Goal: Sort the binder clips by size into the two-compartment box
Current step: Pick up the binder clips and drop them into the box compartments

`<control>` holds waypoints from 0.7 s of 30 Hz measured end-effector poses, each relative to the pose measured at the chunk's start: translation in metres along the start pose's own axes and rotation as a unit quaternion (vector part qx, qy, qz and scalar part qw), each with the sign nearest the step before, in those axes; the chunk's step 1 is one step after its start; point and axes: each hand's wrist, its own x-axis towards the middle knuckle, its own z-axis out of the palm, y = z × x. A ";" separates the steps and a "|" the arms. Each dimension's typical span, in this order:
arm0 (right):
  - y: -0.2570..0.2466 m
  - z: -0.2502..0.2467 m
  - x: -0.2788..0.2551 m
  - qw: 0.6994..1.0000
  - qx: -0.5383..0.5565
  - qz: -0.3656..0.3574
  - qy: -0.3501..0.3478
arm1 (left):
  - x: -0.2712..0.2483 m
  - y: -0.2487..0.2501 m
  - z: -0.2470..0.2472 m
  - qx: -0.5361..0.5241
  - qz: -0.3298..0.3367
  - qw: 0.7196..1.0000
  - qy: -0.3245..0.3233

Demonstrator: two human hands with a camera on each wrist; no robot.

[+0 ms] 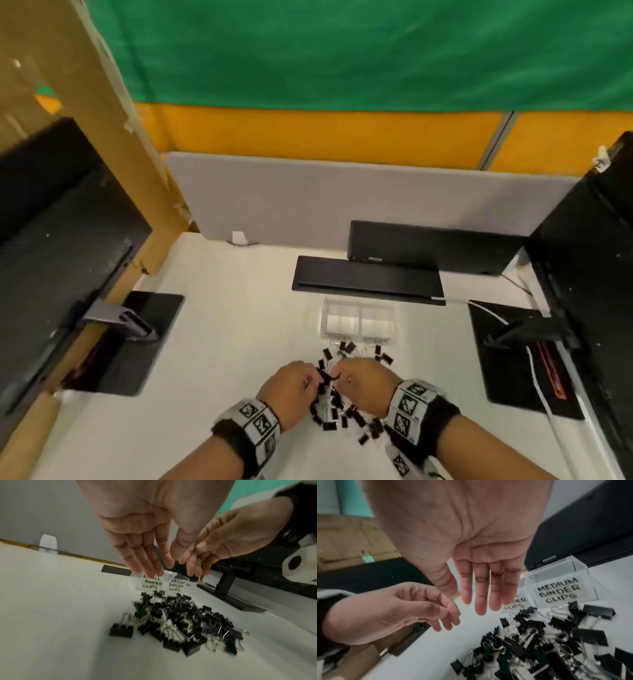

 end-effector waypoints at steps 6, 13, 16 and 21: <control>0.018 0.036 0.039 0.994 -0.101 0.039 0.026 | 0.009 -0.032 0.028 0.046 -0.021 0.999 0.010; 0.056 0.036 0.038 0.984 -0.124 0.125 0.041 | 0.004 -0.054 0.040 0.035 -0.046 0.998 0.036; 0.061 0.031 0.039 0.980 -0.113 0.141 0.086 | 0.005 -0.062 0.036 0.037 -0.085 0.994 0.058; 0.044 0.056 0.046 0.992 -0.097 0.061 0.061 | 0.006 -0.067 0.038 0.022 -0.116 0.992 0.047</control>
